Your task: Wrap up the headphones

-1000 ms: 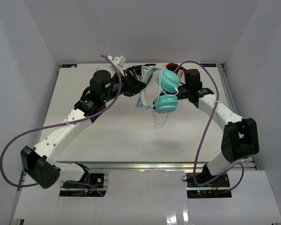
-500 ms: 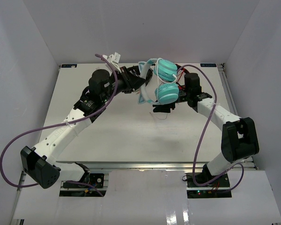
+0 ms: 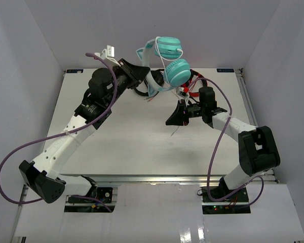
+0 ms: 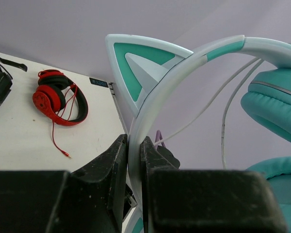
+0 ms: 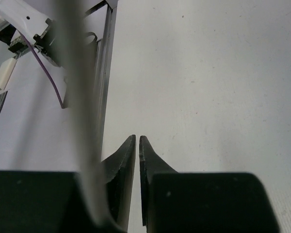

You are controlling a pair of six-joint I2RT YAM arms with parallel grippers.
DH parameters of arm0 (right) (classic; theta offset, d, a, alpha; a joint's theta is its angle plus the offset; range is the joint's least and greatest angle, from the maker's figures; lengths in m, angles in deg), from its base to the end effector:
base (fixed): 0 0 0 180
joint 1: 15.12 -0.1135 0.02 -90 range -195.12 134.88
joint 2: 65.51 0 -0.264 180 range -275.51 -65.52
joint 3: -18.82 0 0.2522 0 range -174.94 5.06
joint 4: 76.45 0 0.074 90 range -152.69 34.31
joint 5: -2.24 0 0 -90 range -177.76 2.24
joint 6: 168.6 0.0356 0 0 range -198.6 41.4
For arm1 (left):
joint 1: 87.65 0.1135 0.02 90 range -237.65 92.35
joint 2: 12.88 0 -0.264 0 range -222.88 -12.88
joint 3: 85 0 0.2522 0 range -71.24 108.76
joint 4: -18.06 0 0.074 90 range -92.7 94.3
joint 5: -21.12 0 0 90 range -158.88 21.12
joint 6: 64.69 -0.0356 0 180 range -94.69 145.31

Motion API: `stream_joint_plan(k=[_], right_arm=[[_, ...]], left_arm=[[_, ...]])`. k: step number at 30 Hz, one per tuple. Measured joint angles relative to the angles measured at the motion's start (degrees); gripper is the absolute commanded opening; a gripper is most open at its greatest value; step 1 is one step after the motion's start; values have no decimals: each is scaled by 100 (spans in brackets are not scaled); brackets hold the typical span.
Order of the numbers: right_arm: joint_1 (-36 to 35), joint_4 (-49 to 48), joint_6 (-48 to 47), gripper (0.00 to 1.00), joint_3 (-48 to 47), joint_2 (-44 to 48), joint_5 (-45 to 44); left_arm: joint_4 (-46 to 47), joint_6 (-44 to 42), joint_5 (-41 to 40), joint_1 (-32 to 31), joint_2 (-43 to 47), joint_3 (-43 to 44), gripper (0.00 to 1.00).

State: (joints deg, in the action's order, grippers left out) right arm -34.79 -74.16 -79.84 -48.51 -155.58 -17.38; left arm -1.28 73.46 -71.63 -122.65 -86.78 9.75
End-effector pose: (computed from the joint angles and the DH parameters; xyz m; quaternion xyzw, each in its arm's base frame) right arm 0.3002 0.1429 0.2436 -0.4295 0.6218 0.5501 0.3554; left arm 0.2402 -0.1661 0.4598 -0.0969 0.6910 -0.4627 0.5469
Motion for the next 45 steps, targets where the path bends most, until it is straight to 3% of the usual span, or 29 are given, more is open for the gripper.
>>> stream_joint_plan(k=[6, 11, 18, 27, 37, 45], right_arm=[[-67, -91, 44, 8, 132, 113, -243], [-168, 385, -418, 8, 236, 525, -791], [-541, 1234, -1300, 8, 234, 1300, -1969], [-1326, 2585, -2694, 8, -147, 1725, -3750], [-1758, 3523, -3893, 8, -1366, 1892, -5577], [-1775, 3540, -4491, 8, -1877, 1834, -6670]], left_arm=[[-44, 143, -604, 0, -83, 27, 0], [-126, 194, -1368, 0, -86, 23, 0], [-67, 402, -2458, 88, -93, -281, 0], [-179, 194, -3196, 225, -642, -328, 0], [-436, -845, -3218, 240, -1343, -716, 0], [-600, -1821, -2234, 256, -1463, -1230, 0]])
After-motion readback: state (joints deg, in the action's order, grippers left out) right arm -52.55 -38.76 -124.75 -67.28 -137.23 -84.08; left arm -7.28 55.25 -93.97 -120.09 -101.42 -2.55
